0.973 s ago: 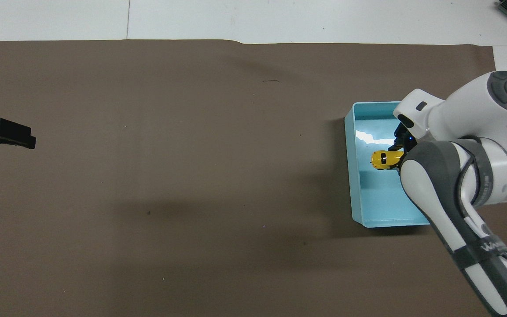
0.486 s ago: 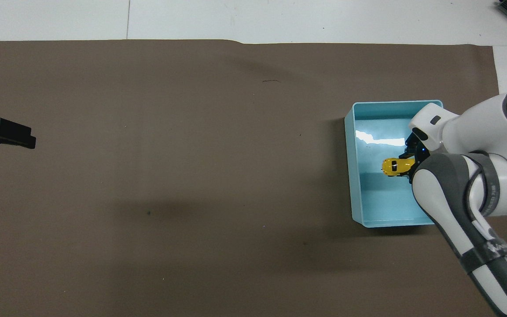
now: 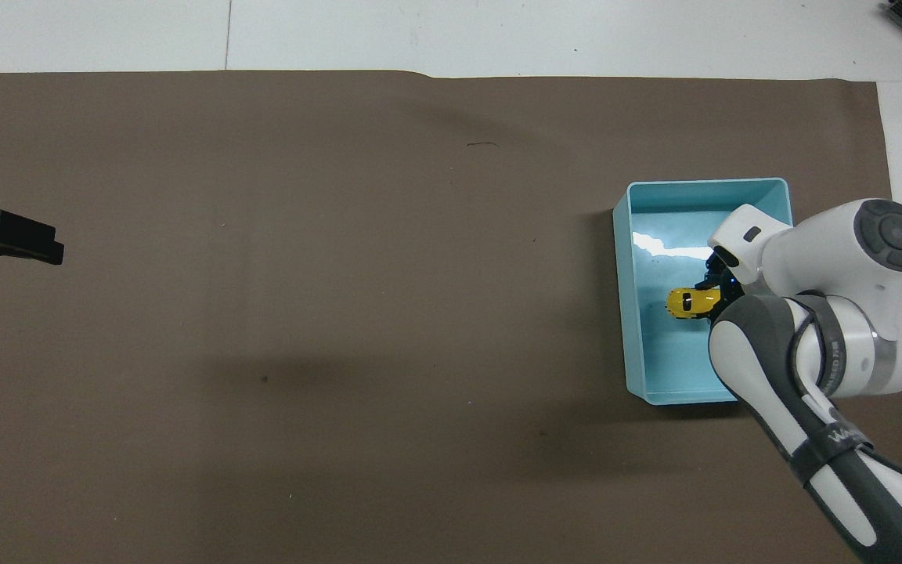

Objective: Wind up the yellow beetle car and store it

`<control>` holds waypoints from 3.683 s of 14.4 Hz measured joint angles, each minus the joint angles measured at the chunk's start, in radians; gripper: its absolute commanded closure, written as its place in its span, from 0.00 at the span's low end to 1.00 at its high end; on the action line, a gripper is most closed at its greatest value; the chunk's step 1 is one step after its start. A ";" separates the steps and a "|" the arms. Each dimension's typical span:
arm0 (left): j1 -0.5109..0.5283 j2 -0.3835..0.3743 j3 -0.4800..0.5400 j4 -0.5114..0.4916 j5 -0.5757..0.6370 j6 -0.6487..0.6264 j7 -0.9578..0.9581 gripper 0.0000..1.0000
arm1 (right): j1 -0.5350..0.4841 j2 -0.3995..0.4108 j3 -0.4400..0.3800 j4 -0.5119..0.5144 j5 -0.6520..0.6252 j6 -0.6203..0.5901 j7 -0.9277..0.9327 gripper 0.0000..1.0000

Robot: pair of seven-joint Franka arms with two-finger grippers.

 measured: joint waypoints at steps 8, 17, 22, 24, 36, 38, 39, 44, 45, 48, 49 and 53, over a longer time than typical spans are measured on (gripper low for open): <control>0.000 0.000 0.000 0.000 0.000 0.000 0.000 0.00 | 0.000 0.042 0.002 -0.022 0.000 0.057 0.000 0.28; 0.000 0.000 0.000 0.000 0.000 0.000 0.000 0.00 | 0.001 0.042 0.007 -0.005 0.001 0.051 0.008 0.00; 0.000 0.000 0.000 0.000 0.000 0.000 0.000 0.00 | 0.001 0.038 0.010 0.098 0.001 -0.076 0.040 0.00; 0.000 0.000 0.000 0.000 0.000 0.000 0.000 0.00 | 0.000 0.035 0.009 0.135 0.001 -0.119 0.041 0.00; 0.000 0.000 0.000 0.000 0.000 0.000 0.000 0.00 | -0.016 0.013 0.003 0.259 0.006 -0.265 0.068 0.00; 0.000 0.000 0.000 0.000 0.000 0.000 0.000 0.00 | -0.027 0.003 0.002 0.279 0.006 -0.289 0.080 0.00; 0.000 0.000 0.000 0.000 0.000 0.000 0.000 0.00 | -0.029 -0.009 0.001 0.288 0.006 -0.306 0.098 0.00; 0.000 0.000 0.000 0.000 0.000 0.000 0.000 0.00 | -0.030 -0.076 0.003 0.296 0.006 -0.347 0.248 0.00; 0.000 0.000 0.000 0.000 0.000 0.000 0.000 0.00 | -0.030 -0.087 0.004 0.296 0.006 -0.350 0.283 0.00; 0.000 0.000 0.000 0.000 0.000 0.000 0.000 0.00 | -0.030 -0.112 0.004 0.296 0.006 -0.360 0.385 0.00; 0.000 0.000 0.000 0.000 0.000 0.000 0.000 0.00 | -0.030 -0.119 0.004 0.296 0.006 -0.362 0.416 0.00; 0.000 0.000 0.000 0.000 0.000 0.000 0.000 0.00 | -0.030 -0.124 0.006 0.298 0.027 -0.364 0.583 0.00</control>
